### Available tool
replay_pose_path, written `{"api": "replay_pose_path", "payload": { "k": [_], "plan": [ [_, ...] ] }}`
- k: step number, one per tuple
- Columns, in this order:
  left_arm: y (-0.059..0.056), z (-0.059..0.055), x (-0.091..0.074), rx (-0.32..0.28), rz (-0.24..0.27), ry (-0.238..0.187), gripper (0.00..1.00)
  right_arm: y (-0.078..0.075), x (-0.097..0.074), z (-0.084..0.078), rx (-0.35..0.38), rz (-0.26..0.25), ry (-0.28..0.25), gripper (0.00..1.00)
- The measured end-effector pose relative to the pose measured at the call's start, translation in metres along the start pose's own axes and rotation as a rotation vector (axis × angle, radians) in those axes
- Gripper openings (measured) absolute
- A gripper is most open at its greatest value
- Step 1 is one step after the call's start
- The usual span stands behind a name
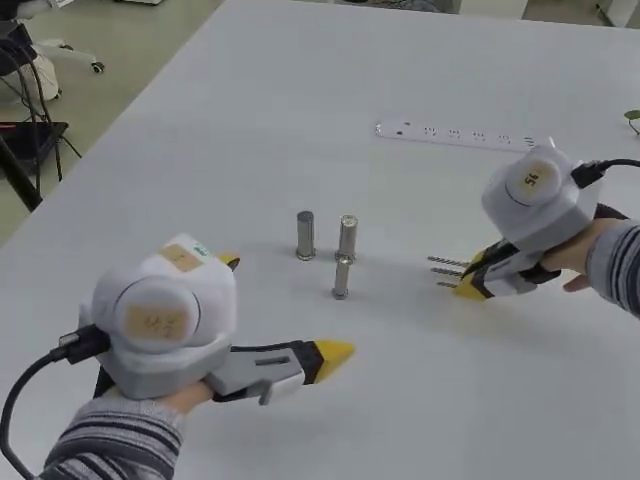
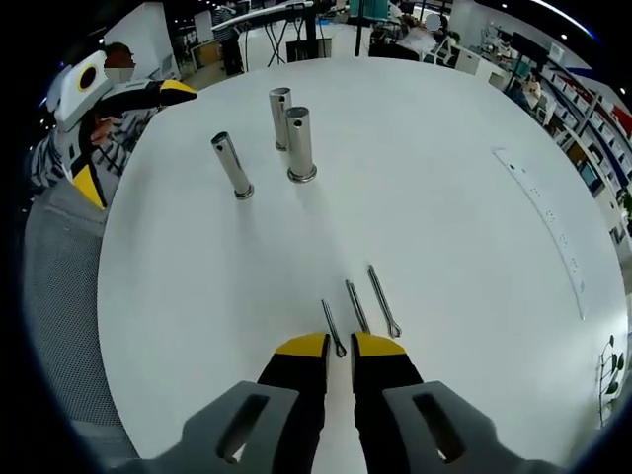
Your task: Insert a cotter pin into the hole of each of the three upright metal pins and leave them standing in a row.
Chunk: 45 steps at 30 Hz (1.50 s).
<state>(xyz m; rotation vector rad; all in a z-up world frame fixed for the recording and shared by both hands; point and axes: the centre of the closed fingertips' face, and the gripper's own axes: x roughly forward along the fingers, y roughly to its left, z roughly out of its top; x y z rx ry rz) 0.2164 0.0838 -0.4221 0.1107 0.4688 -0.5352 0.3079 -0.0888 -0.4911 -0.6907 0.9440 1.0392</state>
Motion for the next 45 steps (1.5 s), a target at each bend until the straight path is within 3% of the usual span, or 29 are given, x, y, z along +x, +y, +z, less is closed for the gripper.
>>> {"api": "replay_pose_path", "payload": {
  "k": [3,8,13,20,26,32,35,40,45],
  "plan": [
    [0.000,-0.006,0.001,-0.012,-0.002,0.010,0.84,-0.002,0.001,-0.001,-0.072,-0.019,0.022,0.00],
    [-0.002,-0.010,0.003,-0.008,-0.010,0.026,0.81,-0.002,0.001,-0.001,-0.127,-0.031,0.035,0.00],
    [-0.005,-0.009,0.004,-0.002,-0.021,0.019,0.79,-0.004,0.000,-0.003,-0.105,-0.042,0.021,0.00],
    [-0.010,-0.006,0.004,-0.014,-0.041,0.003,0.76,0.004,-0.019,0.008,-0.113,-0.092,-0.080,0.00],
    [-0.020,0.000,0.006,-0.013,-0.074,-0.015,0.70,0.020,-0.034,0.018,-0.163,-0.123,-0.143,0.00],
    [-0.030,0.003,0.007,-0.037,-0.126,-0.030,0.64,0.046,-0.043,0.029,-0.221,-0.133,-0.211,0.00],
    [-0.038,0.004,0.007,-0.064,-0.166,-0.036,0.58,0.060,-0.045,0.033,-0.261,-0.132,-0.236,0.00],
    [-0.047,0.007,0.008,-0.089,-0.208,-0.050,0.56,0.082,-0.046,0.037,-0.336,-0.124,-0.260,0.00],
    [-0.057,0.008,0.009,-0.137,-0.261,-0.051,0.50,0.101,-0.045,0.039,-0.347,-0.106,-0.286,0.00]
  ]
}}
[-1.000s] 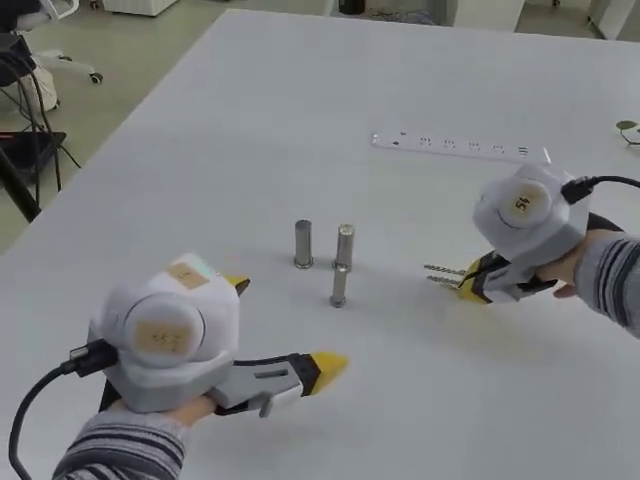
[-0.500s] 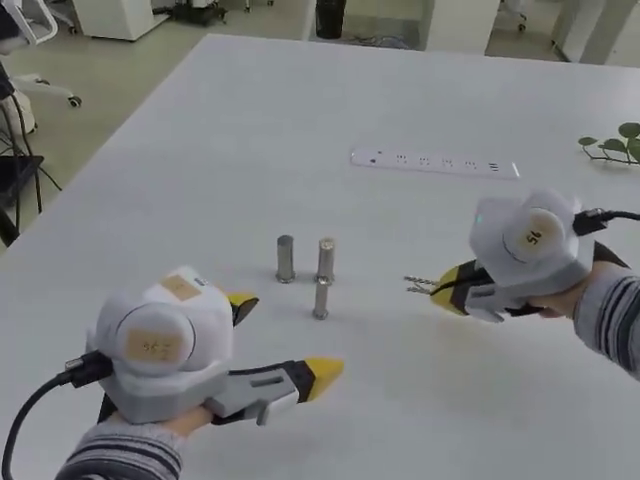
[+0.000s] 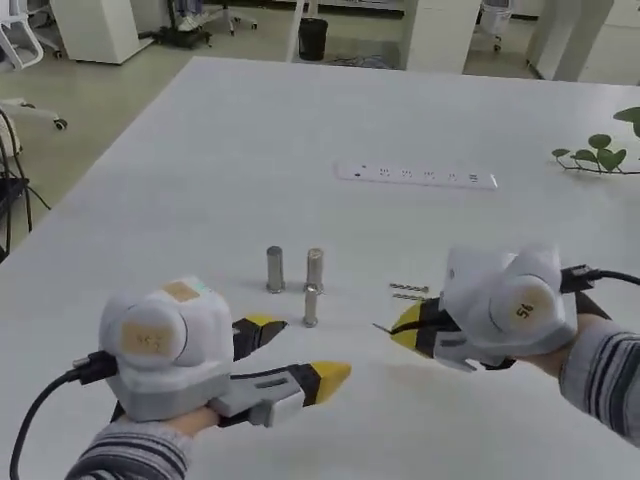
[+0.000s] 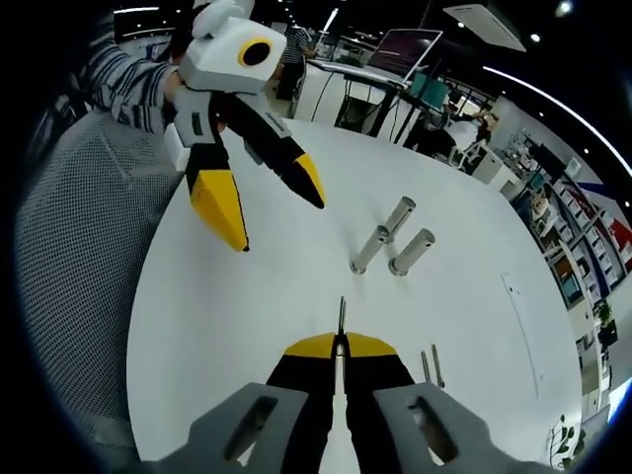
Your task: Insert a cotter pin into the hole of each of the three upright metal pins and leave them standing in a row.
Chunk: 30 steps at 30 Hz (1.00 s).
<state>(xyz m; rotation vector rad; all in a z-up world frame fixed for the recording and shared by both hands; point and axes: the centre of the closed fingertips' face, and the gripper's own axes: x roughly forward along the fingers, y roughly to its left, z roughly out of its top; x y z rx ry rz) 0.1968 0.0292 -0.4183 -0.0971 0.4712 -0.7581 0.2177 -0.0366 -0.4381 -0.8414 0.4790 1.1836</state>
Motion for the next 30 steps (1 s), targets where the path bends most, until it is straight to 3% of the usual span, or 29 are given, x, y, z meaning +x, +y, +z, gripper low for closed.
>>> {"api": "replay_pose_path", "payload": {
  "k": [13,23,30],
  "plan": [
    [-0.022,-0.010,0.006,-0.150,-0.124,0.024,0.23,0.029,0.002,0.018,-0.059,0.032,-0.045,0.00],
    [-0.028,-0.009,0.005,-0.246,-0.164,0.009,0.09,0.042,0.000,0.028,-0.091,0.053,-0.065,0.00],
    [-0.033,-0.009,0.005,-0.264,-0.186,0.008,0.01,0.046,-0.001,0.034,-0.111,0.053,-0.077,0.00]
  ]
}}
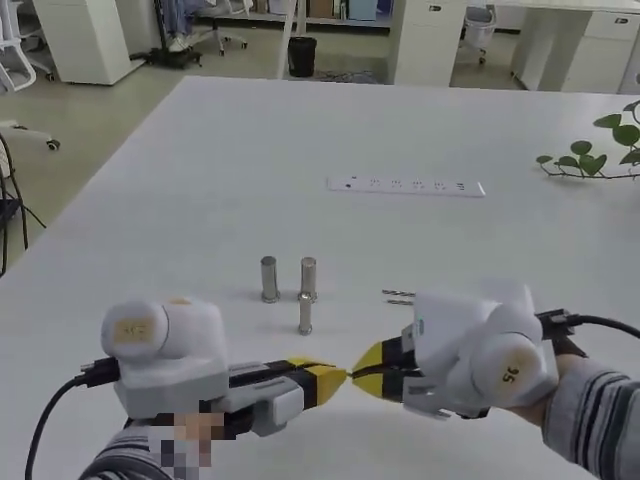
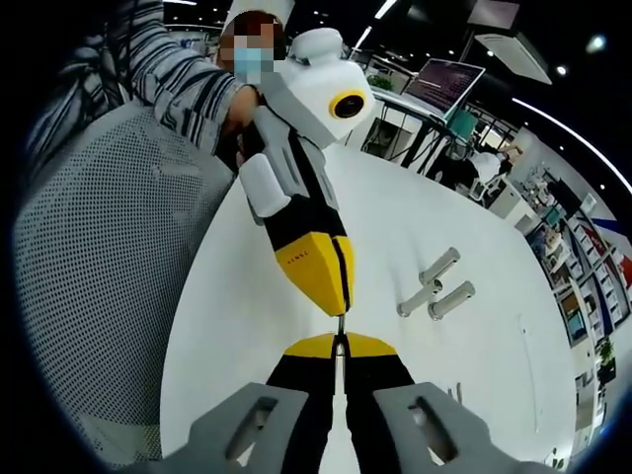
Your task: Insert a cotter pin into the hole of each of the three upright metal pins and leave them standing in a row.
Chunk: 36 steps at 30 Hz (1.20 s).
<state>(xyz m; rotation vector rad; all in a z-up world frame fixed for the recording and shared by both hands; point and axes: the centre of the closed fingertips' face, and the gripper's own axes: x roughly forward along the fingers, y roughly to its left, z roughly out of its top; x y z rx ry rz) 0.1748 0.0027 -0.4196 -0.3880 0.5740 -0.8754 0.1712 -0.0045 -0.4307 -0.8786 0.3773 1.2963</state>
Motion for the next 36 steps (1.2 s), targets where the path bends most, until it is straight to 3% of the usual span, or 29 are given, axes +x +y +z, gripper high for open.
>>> {"api": "replay_pose_path", "payload": {
  "k": [12,16,28,36],
  "plan": [
    [-0.001,-0.002,0.000,-0.034,-0.011,0.006,0.00,0.002,0.000,0.004,-0.008,0.000,-0.004,0.00],
    [-0.001,-0.001,0.000,-0.021,-0.011,0.003,0.00,0.002,-0.001,0.004,-0.005,0.002,-0.004,0.00],
    [-0.003,-0.001,-0.001,0.114,0.003,0.009,0.00,-0.002,-0.002,-0.002,0.024,-0.018,0.018,0.00],
    [-0.011,-0.002,0.002,0.202,-0.025,0.026,0.00,0.002,-0.003,-0.008,0.048,-0.006,0.031,0.00]
  ]
}}
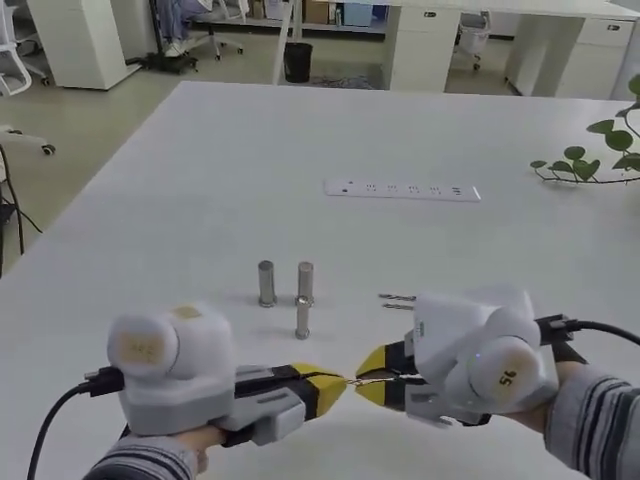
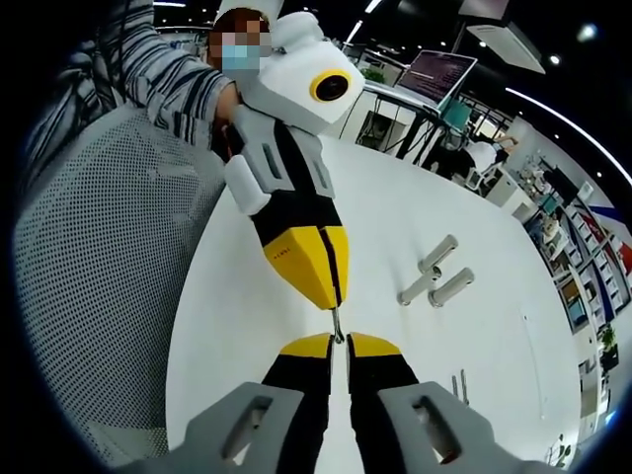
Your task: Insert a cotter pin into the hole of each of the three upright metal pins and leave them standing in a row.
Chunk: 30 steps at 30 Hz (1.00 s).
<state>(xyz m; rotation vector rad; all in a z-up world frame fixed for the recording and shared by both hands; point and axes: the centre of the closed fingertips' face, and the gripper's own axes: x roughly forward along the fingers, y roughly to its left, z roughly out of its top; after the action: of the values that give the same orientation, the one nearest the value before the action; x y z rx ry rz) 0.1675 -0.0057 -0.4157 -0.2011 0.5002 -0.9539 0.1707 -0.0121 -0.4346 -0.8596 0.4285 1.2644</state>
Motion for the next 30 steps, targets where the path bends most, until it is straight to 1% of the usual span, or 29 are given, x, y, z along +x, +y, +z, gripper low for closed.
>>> {"api": "replay_pose_path", "payload": {
  "k": [2,8,14,16,18,19,20,21,23,27,30],
  "plan": [
    [-0.002,0.000,0.000,0.026,-0.006,0.008,0.00,0.001,0.000,-0.001,0.006,0.003,-0.002,0.01],
    [-0.003,-0.001,0.000,0.069,-0.017,0.029,0.00,0.005,0.001,-0.003,0.010,0.021,0.006,0.00],
    [-0.002,-0.003,0.000,0.077,-0.015,0.043,0.00,0.004,-0.001,-0.003,-0.005,0.022,0.009,0.00],
    [-0.001,-0.004,0.000,0.086,-0.005,0.050,0.00,0.003,-0.001,-0.003,-0.011,0.022,0.009,0.00],
    [-0.001,-0.003,0.000,0.091,-0.007,0.047,0.00,0.003,-0.002,-0.003,-0.015,0.023,0.011,0.00],
    [-0.003,0.000,0.000,0.103,-0.011,0.033,0.00,0.004,-0.002,-0.002,-0.015,0.024,0.009,0.00],
    [-0.003,0.000,0.000,0.103,-0.010,0.033,0.00,0.004,-0.002,-0.002,-0.019,0.024,0.009,0.00],
    [-0.003,-0.001,0.000,0.101,-0.007,0.035,0.00,0.004,-0.002,-0.002,-0.024,0.023,0.011,0.00],
    [0.001,-0.006,0.000,0.114,0.014,0.065,0.00,0.004,-0.002,-0.002,-0.030,0.021,0.011,0.00],
    [0.003,-0.004,0.000,0.128,0.030,0.058,0.00,0.001,-0.002,-0.002,-0.026,0.016,0.013,0.00],
    [0.007,-0.004,0.000,0.141,0.051,0.058,0.08,-0.001,-0.002,-0.002,-0.022,0.009,0.017,0.00]
  ]
}}
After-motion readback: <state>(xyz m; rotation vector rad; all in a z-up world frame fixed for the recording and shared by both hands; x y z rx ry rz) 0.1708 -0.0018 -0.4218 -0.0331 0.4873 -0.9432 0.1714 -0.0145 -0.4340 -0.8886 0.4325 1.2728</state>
